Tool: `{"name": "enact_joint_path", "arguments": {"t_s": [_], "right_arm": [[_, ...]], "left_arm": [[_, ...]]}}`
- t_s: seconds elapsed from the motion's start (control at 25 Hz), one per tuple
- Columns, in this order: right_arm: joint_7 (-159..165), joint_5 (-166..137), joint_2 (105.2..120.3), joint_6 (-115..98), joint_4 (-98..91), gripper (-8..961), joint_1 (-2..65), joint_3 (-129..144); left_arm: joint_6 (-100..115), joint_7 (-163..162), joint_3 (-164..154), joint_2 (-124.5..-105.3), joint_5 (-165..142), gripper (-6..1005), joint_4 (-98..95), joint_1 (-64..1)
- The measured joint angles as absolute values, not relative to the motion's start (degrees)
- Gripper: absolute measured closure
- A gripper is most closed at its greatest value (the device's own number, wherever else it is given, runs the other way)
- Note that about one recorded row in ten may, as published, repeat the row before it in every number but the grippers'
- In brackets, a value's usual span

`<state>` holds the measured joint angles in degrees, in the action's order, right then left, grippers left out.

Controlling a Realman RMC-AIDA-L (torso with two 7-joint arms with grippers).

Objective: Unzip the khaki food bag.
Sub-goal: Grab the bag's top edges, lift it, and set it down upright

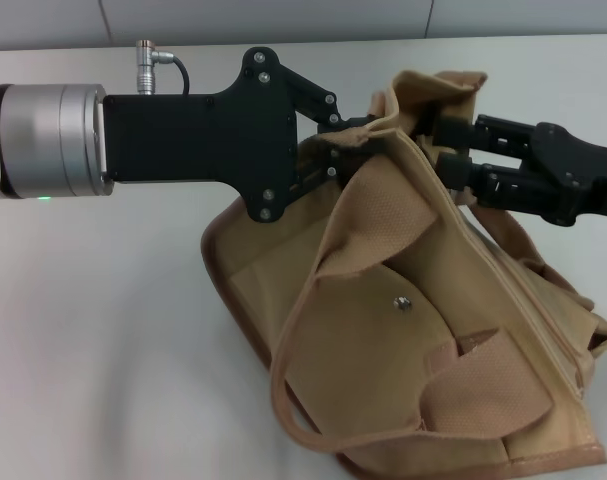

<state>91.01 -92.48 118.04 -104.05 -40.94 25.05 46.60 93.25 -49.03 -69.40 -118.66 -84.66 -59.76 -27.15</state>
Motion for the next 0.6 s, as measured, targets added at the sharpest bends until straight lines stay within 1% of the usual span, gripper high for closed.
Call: {"name": "enact_joint_path", "arguments": {"t_s": [0.08, 0.2, 0.32, 0.6], "right_arm": [[91.19, -92.66, 117.83, -104.05, -40.96, 125, 25.04, 46.7], [91.4, -94.02, 117.43, -104.11, -41.78, 203, 24.73, 46.49], [91.37, -94.28, 117.41, -103.85, -42.29, 282, 24.55, 46.63], [91.07, -97.45, 117.92, -103.46, -42.59, 291, 25.58, 46.72]], "left_arm": [[93.23, -49.0, -69.44, -118.65, -84.65, 969, -59.77, -27.21], [93.11, -48.6, -69.45, -118.66, -84.61, 969, -59.78, -27.3], [93.08, -48.31, -69.45, -118.69, -84.45, 969, -59.78, -27.33], [93.09, -48.25, -69.46, -118.74, -84.41, 969, -59.76, -27.6]]}}
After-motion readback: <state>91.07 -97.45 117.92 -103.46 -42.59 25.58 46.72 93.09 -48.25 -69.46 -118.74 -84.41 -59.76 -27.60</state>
